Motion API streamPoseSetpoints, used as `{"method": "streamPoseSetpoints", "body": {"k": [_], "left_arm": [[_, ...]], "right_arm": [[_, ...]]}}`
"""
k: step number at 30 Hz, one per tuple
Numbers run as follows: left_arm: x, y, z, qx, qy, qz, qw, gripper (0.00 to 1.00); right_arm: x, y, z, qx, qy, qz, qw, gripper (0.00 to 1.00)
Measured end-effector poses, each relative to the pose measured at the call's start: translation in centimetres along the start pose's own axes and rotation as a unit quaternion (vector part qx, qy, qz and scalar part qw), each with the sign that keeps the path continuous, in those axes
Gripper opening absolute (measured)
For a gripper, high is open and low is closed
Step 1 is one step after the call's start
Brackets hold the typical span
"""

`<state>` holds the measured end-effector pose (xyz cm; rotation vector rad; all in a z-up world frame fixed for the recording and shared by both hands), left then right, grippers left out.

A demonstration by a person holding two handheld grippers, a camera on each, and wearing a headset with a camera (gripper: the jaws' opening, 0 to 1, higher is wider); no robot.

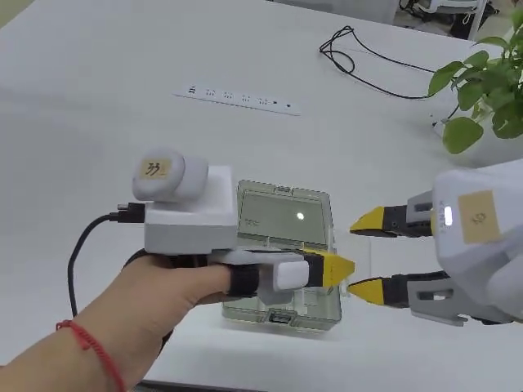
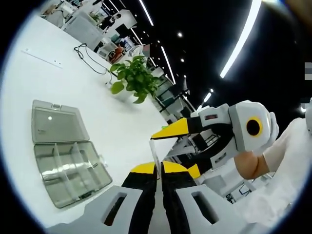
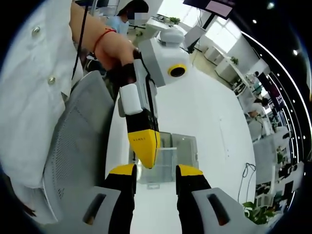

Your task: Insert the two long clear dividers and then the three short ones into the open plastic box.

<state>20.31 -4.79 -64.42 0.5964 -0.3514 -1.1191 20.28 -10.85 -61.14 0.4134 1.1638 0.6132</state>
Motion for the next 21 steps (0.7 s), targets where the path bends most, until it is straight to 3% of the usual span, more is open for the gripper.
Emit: {"method": "streamPoseSetpoints", "body": {"k": [8,13,15,17,21], "left_arm": [[-0.2,-0.1,-0.3,0.007,0.007,0.003,0.9999,0.00],[-0.5,-0.1,-0.4,0.026,0.004,-0.001,0.9996,0.00],[-0.7,-0.2,-0.4,0.049,-0.004,-0.006,0.9988,0.00],[-0.9,-0.4,-0.4,0.097,-0.015,-0.020,0.9950,0.00],[-1.2,-0.6,0.4,0.156,-0.057,-0.022,0.9859,0.00]], "right_arm": [[0.1,0.0,0.0,-0.005,0.000,0.000,1.0000,0.32],[-0.5,0.3,0.6,0.028,-0.003,0.028,0.9992,0.33],[-1.0,0.3,1.0,0.056,0.002,0.050,0.9972,0.33],[-1.5,0.3,1.5,0.076,0.014,0.069,0.9947,0.32],[-2.5,0.7,1.7,0.125,0.062,0.113,0.9837,0.21]]}}
Point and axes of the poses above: the centre of the closed fingertips' face, and the gripper's own axes: x roughly forward along the fingers, z roughly to its right, y roughly out of its top, the point moved 5 cm from there along -x, roughly backward along the fingers, and after that the axes turned 11 degrees about z, right-handed, at the moved point
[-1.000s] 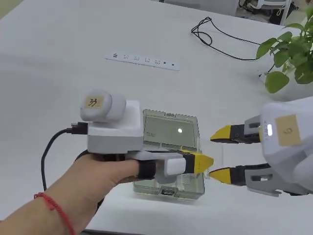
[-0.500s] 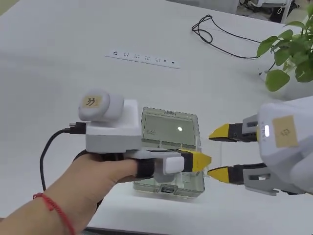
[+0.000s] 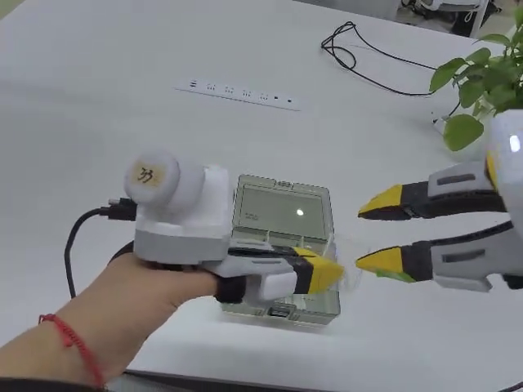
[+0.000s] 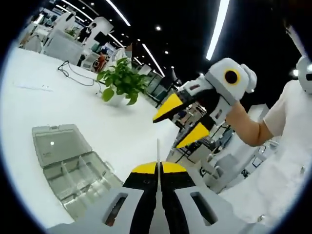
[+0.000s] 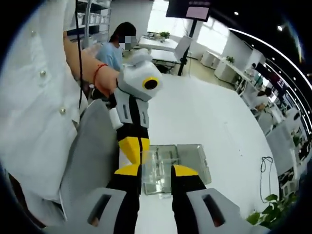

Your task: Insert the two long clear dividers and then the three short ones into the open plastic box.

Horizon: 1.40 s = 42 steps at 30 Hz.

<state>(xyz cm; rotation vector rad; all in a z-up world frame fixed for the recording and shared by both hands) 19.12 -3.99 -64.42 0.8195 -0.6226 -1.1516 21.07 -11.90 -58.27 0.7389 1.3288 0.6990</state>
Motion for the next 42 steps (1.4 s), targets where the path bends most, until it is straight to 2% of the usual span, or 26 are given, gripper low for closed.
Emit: {"method": "streamPoseSetpoints", "body": {"k": [2,4,7,11,15,20,24,27,34,42], "left_arm": [[-0.2,-0.1,0.4,0.015,-0.018,-0.003,0.9997,0.00],[-0.4,-0.1,0.8,0.037,-0.035,-0.005,0.9987,0.00],[-0.6,-0.2,1.2,0.074,-0.055,-0.010,0.9957,0.00],[-0.7,-0.1,1.6,0.091,-0.071,-0.009,0.9933,0.00],[-0.8,-0.1,1.9,0.102,-0.079,-0.009,0.9916,0.00],[-0.9,-0.2,2.2,0.108,-0.086,-0.010,0.9903,0.00],[-0.9,0.1,2.5,0.111,-0.096,-0.003,0.9892,0.00],[-1.0,-0.2,2.6,0.118,-0.100,-0.013,0.9878,0.00],[-1.0,-0.3,2.6,0.126,-0.102,-0.015,0.9866,0.00],[-1.0,-0.4,2.3,0.135,-0.097,-0.018,0.9860,0.00]], "right_arm": [[-0.2,0.3,0.0,0.014,0.015,0.015,0.9997,0.20],[-0.3,0.2,-0.3,0.039,0.050,0.024,0.9977,0.19],[-0.2,0.4,-0.7,0.055,0.078,0.036,0.9947,0.17],[0.2,0.3,-1.2,0.076,0.116,0.039,0.9896,0.15],[0.7,0.2,-1.8,0.081,0.139,0.037,0.9862,0.14],[1.1,0.1,-2.5,0.089,0.161,0.034,0.9824,0.09],[1.4,0.0,-2.9,0.092,0.170,0.034,0.9806,0.08],[1.4,0.2,-3.1,0.095,0.177,0.037,0.9790,0.04],[1.5,0.1,-3.3,0.102,0.183,0.039,0.9771,0.03],[1.8,0.0,-3.4,0.096,0.181,0.036,0.9781,0.03]]}}
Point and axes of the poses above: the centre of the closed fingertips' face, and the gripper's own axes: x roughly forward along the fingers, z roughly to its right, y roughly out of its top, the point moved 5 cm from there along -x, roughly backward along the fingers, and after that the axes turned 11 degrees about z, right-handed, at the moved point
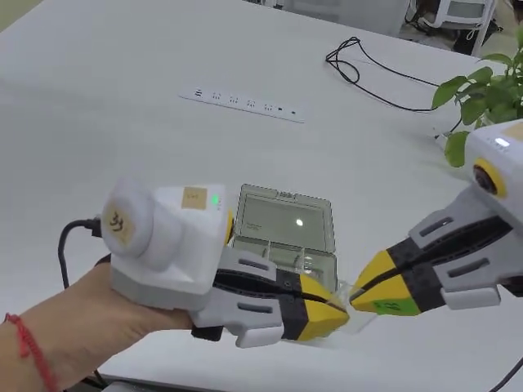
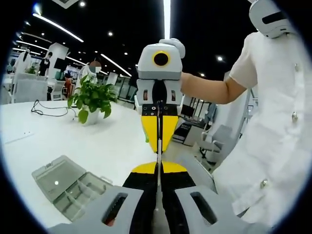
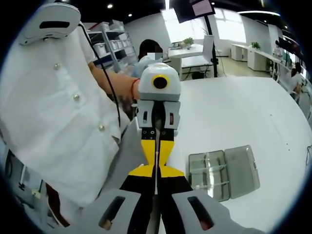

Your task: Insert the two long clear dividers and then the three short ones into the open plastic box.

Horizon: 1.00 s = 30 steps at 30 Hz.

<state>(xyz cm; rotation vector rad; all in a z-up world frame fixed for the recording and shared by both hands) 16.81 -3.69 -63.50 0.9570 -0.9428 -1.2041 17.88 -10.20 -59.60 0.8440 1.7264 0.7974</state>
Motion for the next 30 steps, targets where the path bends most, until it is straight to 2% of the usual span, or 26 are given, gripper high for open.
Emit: {"method": "streamPoseSetpoints", "body": {"k": [11,17,21,30], "left_arm": [[-0.4,-0.5,-0.7,-0.010,0.018,-0.002,0.9998,0.01],[-0.9,-0.6,-1.1,-0.011,0.033,-0.005,0.9994,0.10],[-1.4,-0.8,-1.4,-0.011,0.045,-0.007,0.9989,0.13],[-2.7,-1.3,-2.5,-0.012,0.080,-0.010,0.9966,0.31]], "right_arm": [[0.1,-0.2,0.4,-0.006,-0.010,-0.003,0.9999,0.03],[-0.3,-0.2,0.7,-0.008,-0.017,-0.001,0.9998,0.03],[-0.6,-0.2,1.0,-0.009,-0.025,0.000,0.9997,0.03],[-1.8,-0.9,2.7,-0.010,-0.052,-0.005,0.9986,0.03]]}}
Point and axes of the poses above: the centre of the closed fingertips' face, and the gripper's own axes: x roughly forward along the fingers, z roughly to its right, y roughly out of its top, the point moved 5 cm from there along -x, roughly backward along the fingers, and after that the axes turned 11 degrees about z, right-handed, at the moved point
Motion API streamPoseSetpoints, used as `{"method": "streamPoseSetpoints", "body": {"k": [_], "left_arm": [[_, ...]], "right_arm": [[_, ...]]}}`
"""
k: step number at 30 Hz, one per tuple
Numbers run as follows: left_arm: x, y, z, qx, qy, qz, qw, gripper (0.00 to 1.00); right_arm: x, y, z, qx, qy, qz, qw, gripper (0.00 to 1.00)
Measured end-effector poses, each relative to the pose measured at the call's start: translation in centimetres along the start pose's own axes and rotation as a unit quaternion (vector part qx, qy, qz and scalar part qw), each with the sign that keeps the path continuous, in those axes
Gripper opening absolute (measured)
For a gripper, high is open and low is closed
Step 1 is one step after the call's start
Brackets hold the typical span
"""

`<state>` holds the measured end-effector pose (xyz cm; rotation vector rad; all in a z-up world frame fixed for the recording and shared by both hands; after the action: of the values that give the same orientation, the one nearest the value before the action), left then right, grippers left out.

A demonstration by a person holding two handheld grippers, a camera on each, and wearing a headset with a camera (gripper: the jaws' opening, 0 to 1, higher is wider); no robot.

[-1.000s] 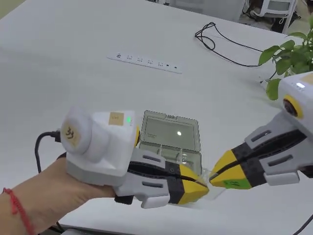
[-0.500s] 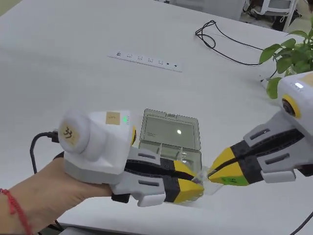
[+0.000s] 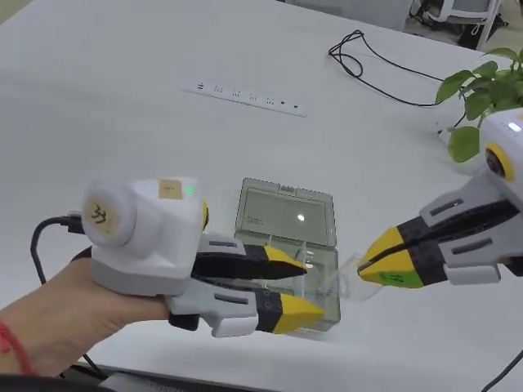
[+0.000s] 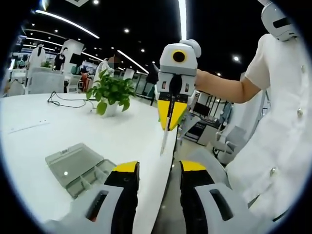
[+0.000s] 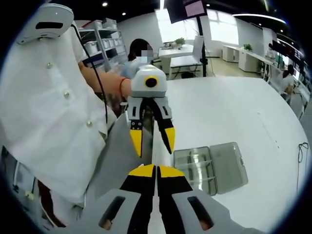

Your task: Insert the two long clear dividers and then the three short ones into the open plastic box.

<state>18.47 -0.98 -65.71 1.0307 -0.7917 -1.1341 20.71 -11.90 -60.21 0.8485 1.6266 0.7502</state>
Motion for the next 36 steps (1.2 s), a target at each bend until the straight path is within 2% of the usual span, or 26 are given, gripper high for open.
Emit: {"method": "streamPoseSetpoints", "body": {"k": [7,12,19,33,36], "left_arm": [[-1.2,-0.7,-0.9,-0.004,0.031,-0.001,0.9995,0.44],[-1.9,-1.3,-1.6,-0.006,0.053,-0.004,0.9986,0.56],[-3.1,-2.0,-2.6,-0.001,0.080,-0.013,0.9967,0.67],[-4.7,-3.6,-3.9,0.002,0.113,-0.029,0.9931,0.93],[-4.8,-3.8,-4.0,0.000,0.115,-0.031,0.9928,0.95]], "right_arm": [[-0.4,-0.8,1.9,0.001,-0.027,-0.008,0.9996,0.03],[-0.1,-1.6,3.2,-0.005,-0.042,-0.026,0.9988,0.03],[0.7,-3.2,4.9,-0.025,-0.064,-0.062,0.9957,0.03],[3.7,-6.7,7.1,-0.043,-0.072,-0.112,0.9902,0.03],[4.3,-8.0,7.9,-0.047,-0.072,-0.124,0.9886,0.03]]}}
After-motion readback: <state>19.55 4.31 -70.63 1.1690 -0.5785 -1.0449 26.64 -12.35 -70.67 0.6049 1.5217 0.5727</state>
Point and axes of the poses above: the centre of the closed fingertips' face, and the gripper's own axes: x roughly forward along the fingers, z roughly to its right, y roughly out of its top, the point moved 5 cm from there along -x, roughly backward along the fingers, and after that the axes turned 11 degrees about z, right-handed, at the moved point
